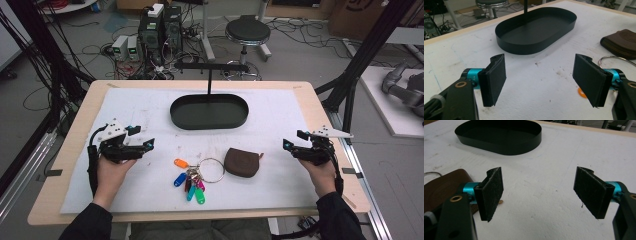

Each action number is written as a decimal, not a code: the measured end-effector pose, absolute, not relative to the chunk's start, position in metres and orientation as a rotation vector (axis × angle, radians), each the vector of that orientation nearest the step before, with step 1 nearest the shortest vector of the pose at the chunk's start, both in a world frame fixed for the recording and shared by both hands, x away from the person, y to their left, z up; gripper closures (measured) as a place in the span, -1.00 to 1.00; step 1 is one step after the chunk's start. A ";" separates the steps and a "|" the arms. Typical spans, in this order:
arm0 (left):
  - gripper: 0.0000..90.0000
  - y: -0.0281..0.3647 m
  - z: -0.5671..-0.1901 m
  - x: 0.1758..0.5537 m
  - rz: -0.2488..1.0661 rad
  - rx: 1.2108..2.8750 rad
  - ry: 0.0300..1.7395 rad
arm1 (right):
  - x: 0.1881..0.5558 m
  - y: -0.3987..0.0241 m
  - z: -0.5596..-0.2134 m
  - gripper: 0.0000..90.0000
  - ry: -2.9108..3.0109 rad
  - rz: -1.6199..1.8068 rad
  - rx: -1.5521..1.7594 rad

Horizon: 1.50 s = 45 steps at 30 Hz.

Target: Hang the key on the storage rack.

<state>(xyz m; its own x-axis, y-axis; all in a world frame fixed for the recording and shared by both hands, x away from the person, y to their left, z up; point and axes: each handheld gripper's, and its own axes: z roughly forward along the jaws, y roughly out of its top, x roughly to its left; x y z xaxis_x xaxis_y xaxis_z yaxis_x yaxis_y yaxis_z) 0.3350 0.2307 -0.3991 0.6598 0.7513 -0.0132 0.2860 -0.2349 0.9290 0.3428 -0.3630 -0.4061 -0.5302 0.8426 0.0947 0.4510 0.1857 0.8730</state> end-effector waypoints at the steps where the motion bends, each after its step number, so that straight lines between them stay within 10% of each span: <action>1: -0.40 0.232 -0.399 0.336 0.551 1.812 0.838 | 0.342 -0.363 -0.408 -0.44 2.065 1.313 1.220; 45: -0.32 0.177 -0.405 0.346 0.398 1.919 0.719 | 0.353 -0.312 -0.425 -0.01 2.355 1.323 1.098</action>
